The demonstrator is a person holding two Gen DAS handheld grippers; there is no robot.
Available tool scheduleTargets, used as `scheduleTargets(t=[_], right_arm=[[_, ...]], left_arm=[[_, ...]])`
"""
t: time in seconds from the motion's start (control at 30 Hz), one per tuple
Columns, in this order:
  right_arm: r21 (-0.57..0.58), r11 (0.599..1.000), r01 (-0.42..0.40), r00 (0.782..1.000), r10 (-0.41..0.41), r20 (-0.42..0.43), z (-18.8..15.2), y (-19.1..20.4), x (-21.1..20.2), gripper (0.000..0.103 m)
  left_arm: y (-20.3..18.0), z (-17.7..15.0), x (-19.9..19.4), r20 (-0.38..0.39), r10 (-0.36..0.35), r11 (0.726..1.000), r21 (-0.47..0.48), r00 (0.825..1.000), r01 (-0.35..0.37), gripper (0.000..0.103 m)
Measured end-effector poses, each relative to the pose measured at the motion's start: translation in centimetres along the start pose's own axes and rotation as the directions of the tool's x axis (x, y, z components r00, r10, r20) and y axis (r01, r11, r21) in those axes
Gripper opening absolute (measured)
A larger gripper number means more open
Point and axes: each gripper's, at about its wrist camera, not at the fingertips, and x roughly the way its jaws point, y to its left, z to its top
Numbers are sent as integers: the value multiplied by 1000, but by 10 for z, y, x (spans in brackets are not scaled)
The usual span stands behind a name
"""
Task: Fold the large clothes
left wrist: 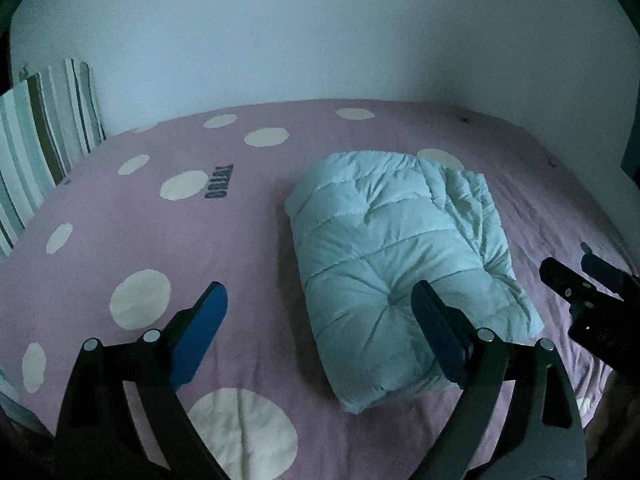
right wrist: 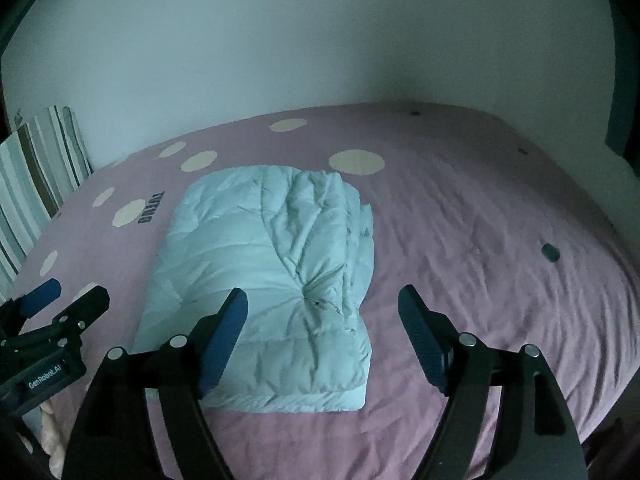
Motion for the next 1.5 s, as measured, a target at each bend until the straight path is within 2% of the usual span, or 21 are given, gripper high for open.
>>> scheduleTargets(t=[0.3, 1.5], right_arm=[[-32, 999, -4, 999, 5, 45, -7, 12, -28, 80], [-37, 999, -4, 998, 7, 69, -15, 24, -46, 80]], left_arm=[[3, -5, -30, 44, 0, 1000, -27, 999, 1, 95], [8, -13, -54, 80, 6, 998, -61, 997, -1, 100]])
